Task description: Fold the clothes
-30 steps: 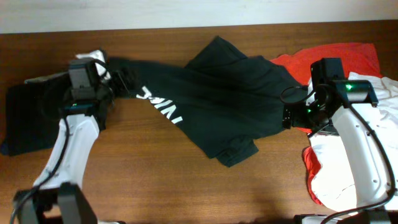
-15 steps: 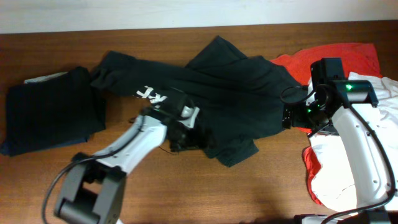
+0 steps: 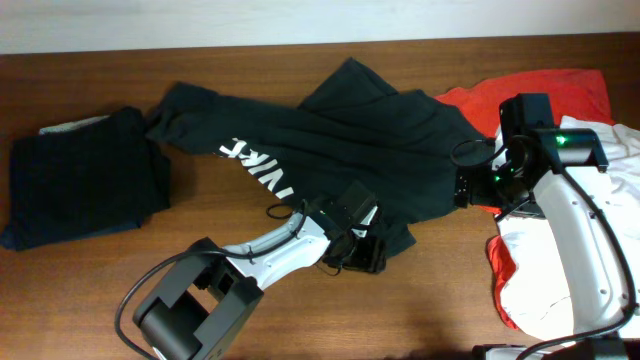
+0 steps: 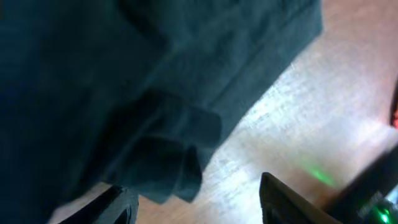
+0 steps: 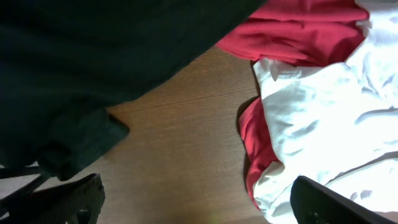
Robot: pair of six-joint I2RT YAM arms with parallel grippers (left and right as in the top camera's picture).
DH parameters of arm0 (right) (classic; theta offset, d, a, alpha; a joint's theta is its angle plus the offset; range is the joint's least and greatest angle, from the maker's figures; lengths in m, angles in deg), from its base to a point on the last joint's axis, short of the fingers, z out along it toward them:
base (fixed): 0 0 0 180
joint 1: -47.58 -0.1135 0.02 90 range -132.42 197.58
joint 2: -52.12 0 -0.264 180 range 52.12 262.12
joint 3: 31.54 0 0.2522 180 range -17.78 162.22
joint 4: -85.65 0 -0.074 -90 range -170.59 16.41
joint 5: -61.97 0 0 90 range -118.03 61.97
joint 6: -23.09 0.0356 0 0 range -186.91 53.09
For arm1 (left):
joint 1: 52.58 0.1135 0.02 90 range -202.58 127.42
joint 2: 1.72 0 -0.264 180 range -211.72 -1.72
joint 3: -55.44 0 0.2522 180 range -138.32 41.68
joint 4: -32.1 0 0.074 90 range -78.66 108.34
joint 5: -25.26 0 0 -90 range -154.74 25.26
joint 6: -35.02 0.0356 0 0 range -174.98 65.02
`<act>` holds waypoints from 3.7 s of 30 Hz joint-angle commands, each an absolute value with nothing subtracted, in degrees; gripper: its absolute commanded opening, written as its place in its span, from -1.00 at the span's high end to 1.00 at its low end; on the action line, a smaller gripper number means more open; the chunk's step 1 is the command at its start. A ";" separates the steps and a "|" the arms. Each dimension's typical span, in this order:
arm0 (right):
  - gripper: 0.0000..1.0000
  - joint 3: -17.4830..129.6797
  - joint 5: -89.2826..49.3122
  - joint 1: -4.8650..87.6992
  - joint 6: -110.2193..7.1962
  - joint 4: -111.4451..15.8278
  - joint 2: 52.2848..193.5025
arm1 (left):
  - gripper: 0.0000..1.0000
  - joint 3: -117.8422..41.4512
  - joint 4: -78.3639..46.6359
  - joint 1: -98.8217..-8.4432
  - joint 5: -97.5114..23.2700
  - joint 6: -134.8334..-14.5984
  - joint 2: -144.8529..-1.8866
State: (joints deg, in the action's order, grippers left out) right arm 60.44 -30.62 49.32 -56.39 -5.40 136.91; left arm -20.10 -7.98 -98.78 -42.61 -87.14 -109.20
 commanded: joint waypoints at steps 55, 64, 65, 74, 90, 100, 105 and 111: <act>-0.97 61.14 -35.47 49.60 -55.93 -4.19 136.11 | 1.00 -65.98 -65.23 -94.49 -62.67 -70.09 -108.57; -0.97 61.14 -36.72 49.60 -55.90 -4.04 136.11 | 0.99 -66.00 -61.71 -106.38 -59.96 -70.07 -118.21; -0.97 61.14 -36.69 49.60 -55.90 -4.04 136.11 | 0.99 -66.00 -59.87 -106.06 -60.49 -70.07 -118.21; -0.97 61.14 -36.69 49.60 -55.88 -3.89 136.11 | 0.99 -66.89 -57.12 -98.78 -76.55 -70.09 -118.17; -0.97 61.14 -36.24 49.58 -55.49 -3.91 136.11 | -0.98 -66.89 -33.29 -80.13 -61.03 -68.78 -118.86; -0.97 61.14 -36.24 49.58 -55.49 -3.89 136.11 | -0.69 -66.89 -33.38 -82.95 -58.15 -69.46 -131.37; -0.97 61.14 -36.26 49.58 -55.49 -3.89 136.13 | -0.64 -67.88 -37.69 -82.82 -58.72 -69.50 -131.26; -0.97 59.48 -36.24 49.58 -55.49 -4.78 136.17 | -0.79 -72.62 -45.64 -81.64 -61.23 -77.42 -131.17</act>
